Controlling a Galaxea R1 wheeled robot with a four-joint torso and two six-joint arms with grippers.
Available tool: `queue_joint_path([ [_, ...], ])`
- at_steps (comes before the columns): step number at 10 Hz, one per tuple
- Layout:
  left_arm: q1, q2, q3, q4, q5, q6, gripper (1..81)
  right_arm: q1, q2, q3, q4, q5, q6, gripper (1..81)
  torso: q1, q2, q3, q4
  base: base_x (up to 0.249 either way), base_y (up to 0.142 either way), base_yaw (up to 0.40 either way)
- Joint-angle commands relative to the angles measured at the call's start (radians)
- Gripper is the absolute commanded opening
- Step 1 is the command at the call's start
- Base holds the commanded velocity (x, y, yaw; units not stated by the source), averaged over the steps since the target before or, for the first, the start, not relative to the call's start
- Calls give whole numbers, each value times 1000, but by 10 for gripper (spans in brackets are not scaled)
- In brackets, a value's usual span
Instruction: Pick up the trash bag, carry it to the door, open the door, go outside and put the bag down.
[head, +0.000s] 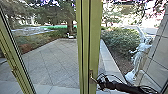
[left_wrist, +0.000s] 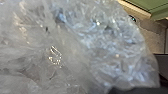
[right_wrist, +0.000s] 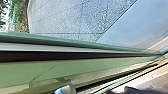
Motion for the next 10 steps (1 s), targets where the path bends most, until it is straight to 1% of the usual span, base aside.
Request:
queue_joint_path([
  [1, -38, -17, 7, -1, 57, -2, 10, 9, 60, 9, -54, -303, -23, 811, 1, 0, 1, 0, 0, 0, 0],
  [3, -39, -21, 7, -1, 57, -2, 10, 32, 42, 18, -42, -303, -21, 811, 1, 0, 0, 0, 0, 0, 0],
  [5, -39, -21, 7, 7, 57, -2, 10, 30, 40, 31, -45, -303, -21, 811, 1, 0, 0, 0, 0, 0, 0],
  [7, -39, -23, 6, 4, 57, -2, 10, 29, 40, 31, -47, -303, -21, 811, 1, 0, 0, 0, 0, 0, 0],
  [10, -38, -23, 7, 2, 57, -2, 10, 32, 40, 31, -48, -302, -20, 811, 1, -1, 0, 0, 92, 0, 0],
])
